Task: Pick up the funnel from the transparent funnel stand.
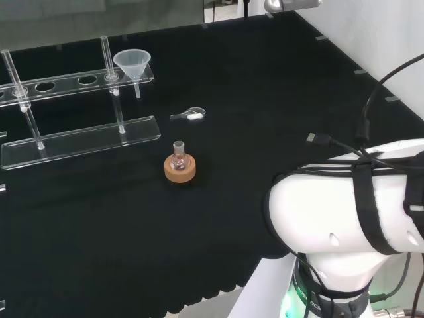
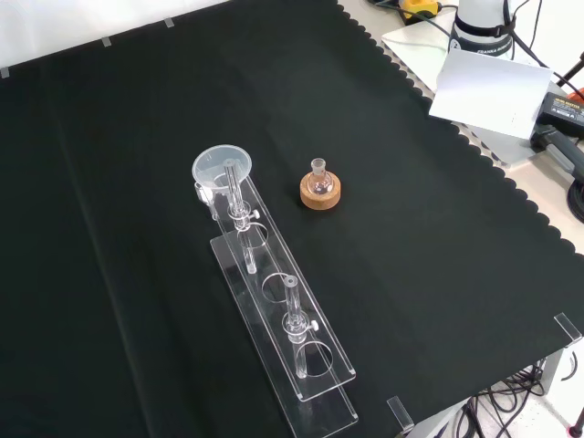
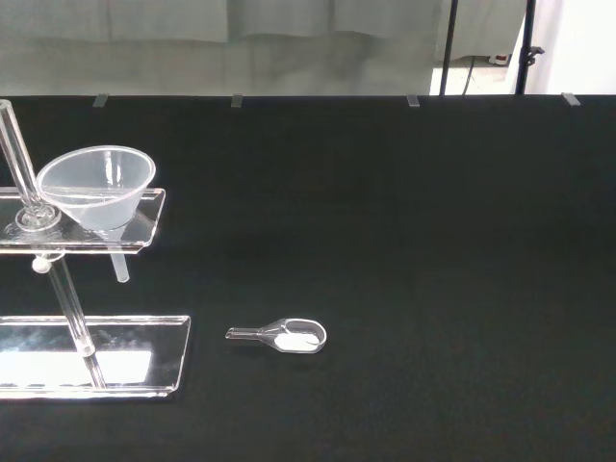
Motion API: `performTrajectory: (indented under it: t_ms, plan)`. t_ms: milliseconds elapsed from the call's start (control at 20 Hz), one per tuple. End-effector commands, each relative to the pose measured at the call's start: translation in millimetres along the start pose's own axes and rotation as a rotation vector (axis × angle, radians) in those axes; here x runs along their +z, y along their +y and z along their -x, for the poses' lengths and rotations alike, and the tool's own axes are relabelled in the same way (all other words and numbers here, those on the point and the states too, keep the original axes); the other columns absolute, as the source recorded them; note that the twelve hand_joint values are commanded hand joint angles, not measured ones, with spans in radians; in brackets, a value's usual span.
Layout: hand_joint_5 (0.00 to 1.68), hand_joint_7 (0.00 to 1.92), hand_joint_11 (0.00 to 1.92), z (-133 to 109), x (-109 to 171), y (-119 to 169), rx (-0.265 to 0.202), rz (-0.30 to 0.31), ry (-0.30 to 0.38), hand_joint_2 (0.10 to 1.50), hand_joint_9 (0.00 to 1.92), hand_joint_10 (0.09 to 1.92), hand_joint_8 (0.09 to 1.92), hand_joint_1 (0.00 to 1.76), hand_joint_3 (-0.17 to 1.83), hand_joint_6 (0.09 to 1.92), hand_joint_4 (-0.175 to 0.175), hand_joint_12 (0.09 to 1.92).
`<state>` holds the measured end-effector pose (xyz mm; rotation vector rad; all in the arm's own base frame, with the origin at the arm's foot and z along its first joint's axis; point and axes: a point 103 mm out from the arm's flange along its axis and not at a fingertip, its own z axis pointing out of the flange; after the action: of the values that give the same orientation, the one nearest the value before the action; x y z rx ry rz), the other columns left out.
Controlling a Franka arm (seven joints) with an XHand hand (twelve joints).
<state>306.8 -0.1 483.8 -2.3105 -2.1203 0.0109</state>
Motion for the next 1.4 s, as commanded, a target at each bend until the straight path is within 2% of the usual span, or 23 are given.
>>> performTrajectory:
  t_ms: [50, 200, 350, 450, 700, 1000, 1150, 1400]
  plan:
    - [0.14, 0.01, 0.08, 3, -1, 0, 0.003, 0.009, 0.003, 1.34, 0.12, 0.65, 0.30, 0.09, -0.04, 0.09, 0.012, 1.37]
    - [0.11, 0.00, 0.06, 3, -1, -1, 0.003, 0.010, -0.001, 1.39, 0.09, 0.64, 0.23, 0.01, -0.02, 0.09, 0.022, 1.36]
    - [0.11, 0.00, 0.05, 18, -5, -1, 0.006, 0.008, 0.012, 1.39, 0.09, 0.64, 0.22, 0.00, -0.02, 0.09, 0.022, 1.36]
    - [0.11, 0.00, 0.05, 6, -2, -2, 0.011, 0.007, -0.013, 1.39, 0.09, 0.64, 0.22, 0.00, -0.02, 0.09, 0.022, 1.36]
    - [0.11, 0.00, 0.05, 10, -2, 4, 0.016, -0.011, -0.009, 1.39, 0.09, 0.64, 0.22, 0.00, -0.02, 0.09, 0.022, 1.36]
    - [0.11, 0.00, 0.05, -36, 8, 19, 0.035, -0.025, -0.068, 1.39, 0.09, 0.64, 0.22, 0.00, -0.02, 0.09, 0.020, 1.36]
    - [0.11, 0.00, 0.05, -47, 16, 31, 0.035, -0.046, -0.072, 1.39, 0.09, 0.65, 0.22, 0.00, -0.02, 0.09, 0.019, 1.36]
    - [0.12, 0.00, 0.05, -63, 32, 59, 0.008, -0.073, -0.089, 1.39, 0.10, 0.65, 0.23, 0.00, -0.03, 0.09, 0.016, 1.37]
